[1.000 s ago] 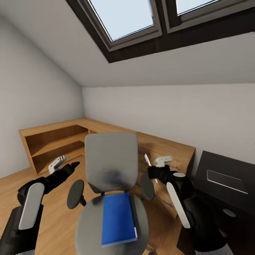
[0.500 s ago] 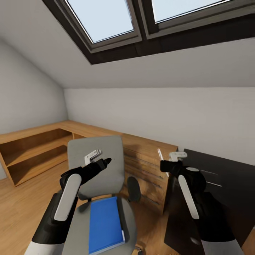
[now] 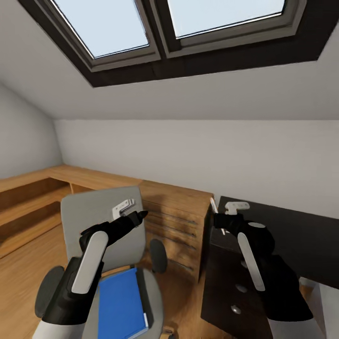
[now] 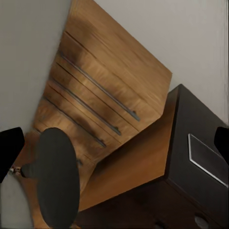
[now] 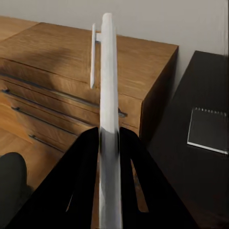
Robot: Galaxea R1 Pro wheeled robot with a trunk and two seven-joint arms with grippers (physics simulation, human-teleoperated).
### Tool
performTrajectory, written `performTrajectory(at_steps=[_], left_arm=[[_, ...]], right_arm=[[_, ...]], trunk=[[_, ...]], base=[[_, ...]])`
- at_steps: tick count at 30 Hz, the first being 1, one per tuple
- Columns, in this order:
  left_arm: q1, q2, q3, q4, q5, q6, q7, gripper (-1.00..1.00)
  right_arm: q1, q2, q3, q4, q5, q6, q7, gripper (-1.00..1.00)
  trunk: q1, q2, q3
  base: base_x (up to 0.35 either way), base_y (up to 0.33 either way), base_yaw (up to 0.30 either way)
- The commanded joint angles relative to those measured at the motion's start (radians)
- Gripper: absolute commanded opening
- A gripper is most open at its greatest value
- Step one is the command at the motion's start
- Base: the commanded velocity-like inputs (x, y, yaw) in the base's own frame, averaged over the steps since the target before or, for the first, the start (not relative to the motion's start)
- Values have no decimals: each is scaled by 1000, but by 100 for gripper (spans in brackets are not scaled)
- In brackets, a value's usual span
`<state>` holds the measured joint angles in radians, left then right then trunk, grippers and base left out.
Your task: In the bedroom, organize the workspace by keeping the computer under the desk, ensuring the monitor is on the desk, placing the keyboard on the desk next to the monitor, placing the mouse on the desk next to the keyboard, moving the folder from the swivel chair onto the desk next to the mouse, stacking the notebook on top of the folder with the pen on top of the notebook, and positioning the swivel chair next to the desk.
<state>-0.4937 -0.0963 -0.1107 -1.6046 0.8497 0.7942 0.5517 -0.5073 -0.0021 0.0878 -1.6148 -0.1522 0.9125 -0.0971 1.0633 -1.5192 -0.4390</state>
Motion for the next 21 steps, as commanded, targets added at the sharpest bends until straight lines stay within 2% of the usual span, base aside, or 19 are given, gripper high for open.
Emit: performTrajectory(at_steps=[1, 21], left_arm=[[0, 1, 0, -2, 11, 1, 10, 100], [6, 8, 11, -3, 10, 1, 8, 100]], right_arm=[[-1, 0, 2, -1, -12, 3, -9, -100], [-1, -1, 1, -1, -12, 3, -9, -100]], trunk=[[-4, 7, 2], [-81, 147, 65]], base=[[0, 0, -297], [0, 0, -297]])
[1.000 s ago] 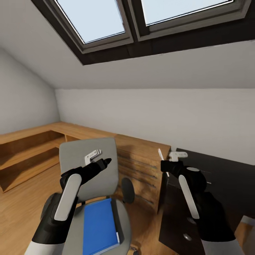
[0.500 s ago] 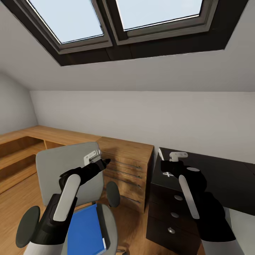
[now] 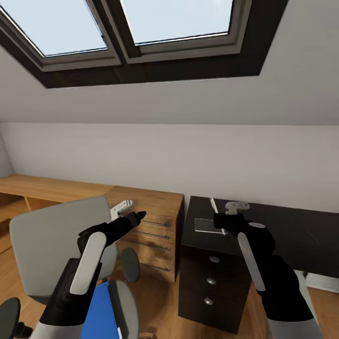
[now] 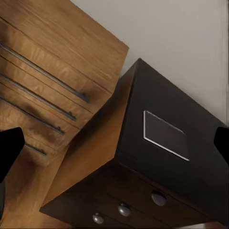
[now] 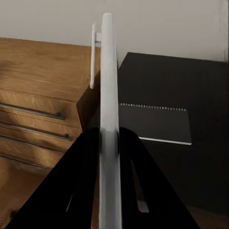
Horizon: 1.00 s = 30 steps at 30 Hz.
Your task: In the bedroom, organize the workspace by keeping the computer under the desk, ensuring the monitor is on the desk, placing the keyboard on the desk next to the monitor, placing the mouse on the desk next to the keyboard, moving the folder from the swivel chair onto the desk next to the mouse, stacking the notebook on top of the folder with the pen on top of the notebook, and positioning the swivel chair next to the desk.
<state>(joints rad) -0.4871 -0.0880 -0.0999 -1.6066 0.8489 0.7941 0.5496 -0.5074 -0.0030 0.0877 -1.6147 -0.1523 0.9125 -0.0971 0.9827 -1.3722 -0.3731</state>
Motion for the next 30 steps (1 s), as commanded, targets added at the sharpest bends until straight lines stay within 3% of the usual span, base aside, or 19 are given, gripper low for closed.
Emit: performTrajectory(at_steps=[1, 21, 30], left_arm=[[-1, 0, 0, -2, 11, 2, 10, 100], [1, 2, 4, -2, 10, 1, 10, 100], [13, 3, 38, -2, 10, 0, 12, 100]], right_arm=[[-1, 0, 1, -1, -12, 3, -9, -100], [0, -1, 1, -1, -12, 3, -9, -100], [0, 0, 1, -1, -12, 3, -10, -100]], trunk=[[-4, 7, 2], [-81, 146, 65], [-81, 146, 65]], base=[[0, 0, -297], [0, 0, -297], [2, -126, -145]])
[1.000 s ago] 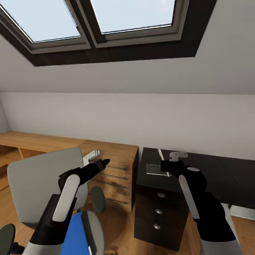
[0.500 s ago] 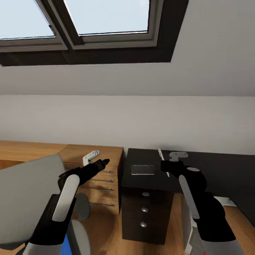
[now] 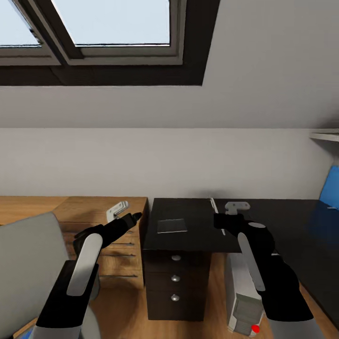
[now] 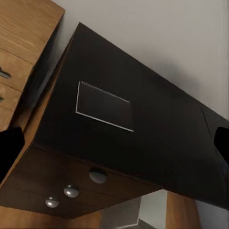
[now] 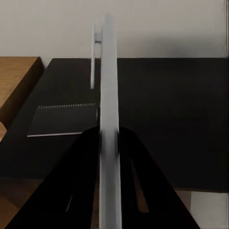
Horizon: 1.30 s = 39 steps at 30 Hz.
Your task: In the bedroom, organize the workspace by keeping the computer under the desk, ensuring the monitor is on the desk, placing the keyboard on the desk next to the monitor, placing the mouse on the desk next to the keyboard, moving the folder from the swivel chair onto the desk next to the mouse, stacking the notebook on top of the folder with the pen on top of the notebook, and positioning the swivel chair next to the desk.
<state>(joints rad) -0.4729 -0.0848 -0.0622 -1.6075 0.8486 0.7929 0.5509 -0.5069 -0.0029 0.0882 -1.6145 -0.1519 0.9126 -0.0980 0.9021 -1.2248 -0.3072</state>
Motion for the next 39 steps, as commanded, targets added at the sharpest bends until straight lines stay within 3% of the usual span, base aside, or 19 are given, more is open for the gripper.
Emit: performTrajectory(at_steps=[1, 14, 23, 28, 31, 34, 36, 39], left_arm=[[0, 0, 1, -1, 10, 1, 10, 100], [9, 0, 5, -1, 10, 0, 11, 100], [26, 0, 40, -2, 11, 0, 6, 100], [28, 0, 44, -2, 10, 3, 10, 100], [28, 1, 45, -2, 10, 3, 10, 100], [28, 2, 45, -2, 10, 3, 10, 100], [28, 2, 45, -2, 10, 3, 10, 100], [28, 2, 58, -2, 11, 3, 11, 100]], right_arm=[[-1, 0, 1, -1, -12, 3, -9, -100], [2, 2, 2, -1, -12, 3, -9, -100], [8, 1, 3, -1, -12, 5, -9, -100], [-1, 12, 6, 6, -5, 131, -17, -100], [-4, 14, 5, 36, -6, 135, -19, -100], [-33, 16, 4, 128, -9, 135, -18, -100], [-49, 16, 3, 195, -12, 99, -16, -100], [-60, 17, 3, 284, -12, -51, -12, -100]], trunk=[[0, -1, -1], [0, -1, -1], [0, -1, -1], [0, -1, -1], [0, -1, -1], [0, -1, -1], [0, -1, -1], [0, -1, -1]], base=[[40, -307, -13], [143, -300, -4], [306, -181, 0], [29, -15, 0], [3, -1, 0], [0, 0, 0], [0, 0, 0], [0, 0, 0]])
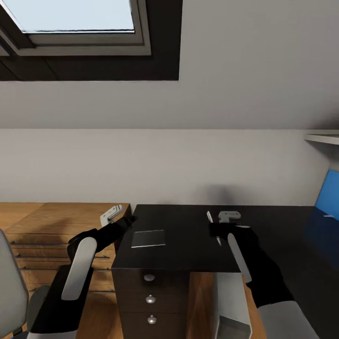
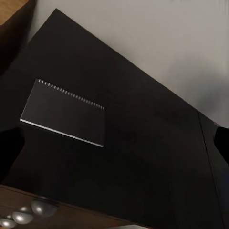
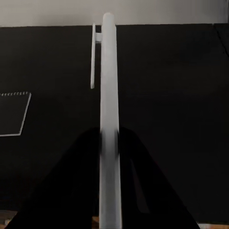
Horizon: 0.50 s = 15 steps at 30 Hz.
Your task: In the bedroom, organize the workspace by keeping the computer under the desk, ensuring the monitor is on the desk, placing the keyboard on the desk next to the monitor, placing the mouse on the desk next to the keyboard, moving the folder from the swivel chair onto the desk next to the mouse, stacking the notebook on top of the folder with the pen on top of the notebook, and positioning the swivel chair next to the desk.
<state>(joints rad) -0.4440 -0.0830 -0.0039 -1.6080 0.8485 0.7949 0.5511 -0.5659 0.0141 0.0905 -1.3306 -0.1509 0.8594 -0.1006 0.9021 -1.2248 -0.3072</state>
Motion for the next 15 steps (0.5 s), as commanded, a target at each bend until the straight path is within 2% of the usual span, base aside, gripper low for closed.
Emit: performTrajectory(at_steps=[1, 2, 3, 5, 8, 9, 12, 15], left_arm=[[-1, -1, 13, -1, 11, 1, 10, 100], [-1, -1, 20, -1, 11, 1, 10, 100], [-1, -1, 28, -1, 12, 1, 10, 100], [-4, -1, 36, -1, 11, 5, 11, 100], [-4, -1, 40, -1, 12, 10, 9, 100], [-3, -1, 45, -1, 12, 14, 5, 100], [-2, -1, 46, -1, 12, 16, 3, 100], [-1, -1, 47, -1, 12, 16, 2, 100]], right_arm=[[-4, 0, 3, 54, -12, -58, -8, -100], [-7, 1, 4, 88, -11, -84, -8, -100], [-24, 1, 6, 165, -11, -124, -7, -100], [-90, 1, 6, 330, -12, -167, -5, -100], [-133, 1, 6, 463, -13, -206, -4, -100], [-174, 3, 7, 588, -11, -267, -4, -100], [-229, 3, 7, 724, -11, -298, -4, -100], [-257, 4, 6, 804, -11, -325, -4, -100]], trunk=[[0, -1, -1], [0, -1, -1], [0, -1, -1], [0, -1, -1], [0, -1, -1], [0, -1, -1], [0, -1, -1], [0, -1, -1]], base=[[0, 0, 0], [0, 0, 0], [0, 0, 0], [0, 0, 0], [0, 0, 0], [0, 0, 0], [0, 0, 0], [0, 0, 0]])
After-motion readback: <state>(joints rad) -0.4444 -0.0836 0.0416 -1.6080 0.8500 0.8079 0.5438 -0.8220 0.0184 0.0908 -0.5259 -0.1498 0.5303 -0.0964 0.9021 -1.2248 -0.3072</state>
